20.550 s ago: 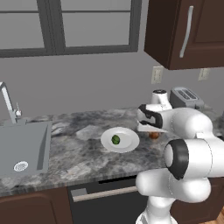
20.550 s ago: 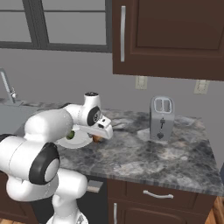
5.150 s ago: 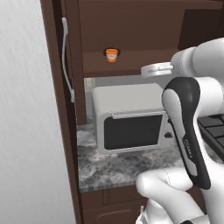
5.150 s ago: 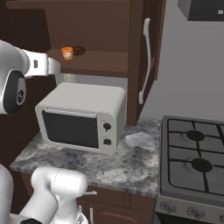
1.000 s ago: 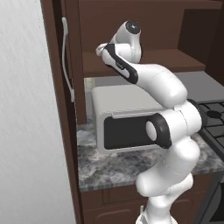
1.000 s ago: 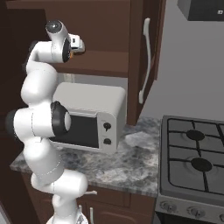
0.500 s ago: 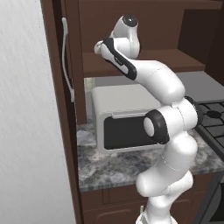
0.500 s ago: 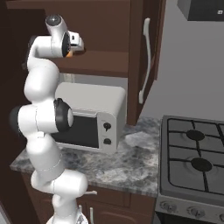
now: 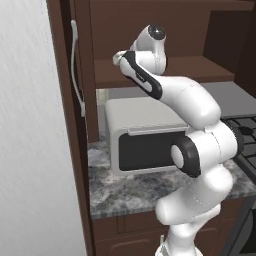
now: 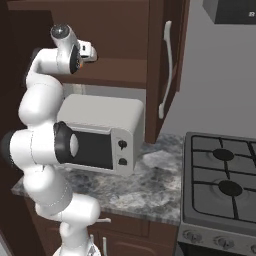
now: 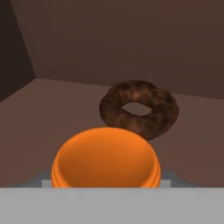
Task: Pick the avocado and bread from the counter and place them on the plate. Then pick the jam from the cabinet and place it next to the plate. Lastly close the cabinet door.
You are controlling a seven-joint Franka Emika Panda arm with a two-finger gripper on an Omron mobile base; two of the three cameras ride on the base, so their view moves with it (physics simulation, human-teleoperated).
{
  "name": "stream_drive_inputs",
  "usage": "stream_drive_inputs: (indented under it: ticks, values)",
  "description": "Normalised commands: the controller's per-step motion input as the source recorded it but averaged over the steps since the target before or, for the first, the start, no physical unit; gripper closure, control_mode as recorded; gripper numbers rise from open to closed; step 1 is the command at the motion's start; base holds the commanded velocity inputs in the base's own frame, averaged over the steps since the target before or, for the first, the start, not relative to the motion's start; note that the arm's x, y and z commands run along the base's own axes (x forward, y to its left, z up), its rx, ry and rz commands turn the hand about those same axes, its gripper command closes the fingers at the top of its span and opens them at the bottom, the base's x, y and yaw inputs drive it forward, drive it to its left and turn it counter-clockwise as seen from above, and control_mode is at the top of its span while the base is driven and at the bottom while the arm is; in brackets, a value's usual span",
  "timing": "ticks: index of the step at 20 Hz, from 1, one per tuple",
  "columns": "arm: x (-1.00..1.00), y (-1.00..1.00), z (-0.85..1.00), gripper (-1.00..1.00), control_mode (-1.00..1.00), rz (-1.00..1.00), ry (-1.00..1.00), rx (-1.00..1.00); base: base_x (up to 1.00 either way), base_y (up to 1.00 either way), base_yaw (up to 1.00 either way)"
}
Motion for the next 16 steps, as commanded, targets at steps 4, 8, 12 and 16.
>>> stream_drive_inputs:
  ticks: [4,8,12,16]
  values:
    - [-0.61,-0.14,-0.31,1.0,-1.0,-0.02,-0.35,0.0,0.0,0.0,0.0]
    - [-0.69,-0.08,0.41,1.0,-1.0,-0.01,-0.06,0.0,0.0,0.0,0.0]
    - [-0.72,-0.11,0.88,1.0,-1.0,0.0,0.14,0.0,0.0,0.0,0.0]
    - [-0.71,-0.1,0.63,1.0,-1.0,0.0,0.17,-0.01,0.0,0.0,0.0]
